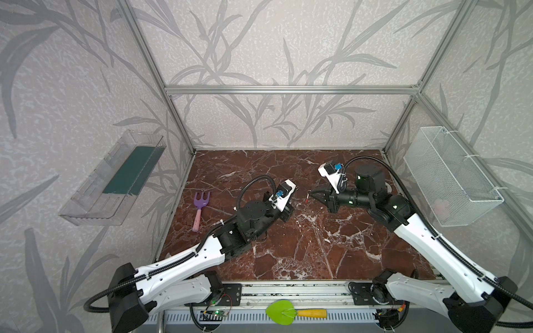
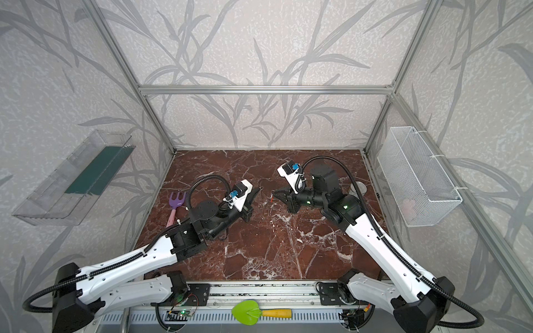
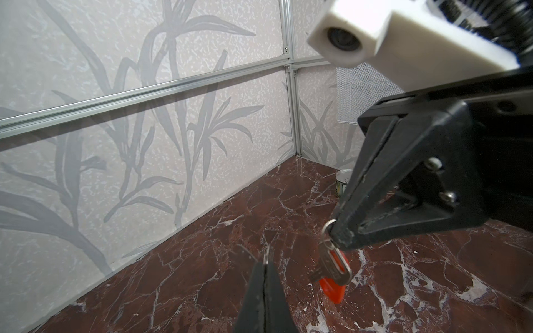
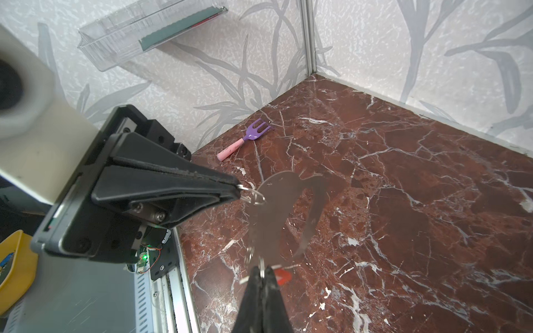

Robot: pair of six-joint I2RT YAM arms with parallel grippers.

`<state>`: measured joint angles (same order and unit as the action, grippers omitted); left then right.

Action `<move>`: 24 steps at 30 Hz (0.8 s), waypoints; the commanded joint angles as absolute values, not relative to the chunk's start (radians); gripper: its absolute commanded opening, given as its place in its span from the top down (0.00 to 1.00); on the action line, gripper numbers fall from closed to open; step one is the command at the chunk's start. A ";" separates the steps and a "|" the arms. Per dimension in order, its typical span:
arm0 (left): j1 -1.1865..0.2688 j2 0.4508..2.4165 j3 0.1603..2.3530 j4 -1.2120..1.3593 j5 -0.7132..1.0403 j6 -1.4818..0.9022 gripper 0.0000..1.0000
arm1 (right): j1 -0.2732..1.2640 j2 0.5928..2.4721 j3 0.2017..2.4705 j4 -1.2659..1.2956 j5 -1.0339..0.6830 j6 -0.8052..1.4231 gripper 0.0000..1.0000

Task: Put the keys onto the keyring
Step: 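Lift the key and bring it toward the plate in the left gripper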

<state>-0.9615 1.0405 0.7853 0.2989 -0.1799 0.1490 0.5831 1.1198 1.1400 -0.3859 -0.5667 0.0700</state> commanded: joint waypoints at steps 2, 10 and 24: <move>-0.971 1.055 0.829 0.327 -0.152 0.144 1.00 | 0.609 1.143 1.177 -0.347 -0.585 0.081 1.00; -0.983 1.059 0.827 0.334 -0.134 0.145 1.00 | 0.611 1.158 1.178 -0.334 -0.558 0.100 1.00; -0.988 1.049 0.818 0.338 -0.106 0.149 1.00 | 0.610 1.154 1.177 -0.352 -0.451 0.110 1.00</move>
<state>-0.9817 1.0630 0.7856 0.3008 -0.1276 0.1467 0.6086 1.1572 1.1481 -0.3637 -0.4915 0.1043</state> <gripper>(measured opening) 0.048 0.047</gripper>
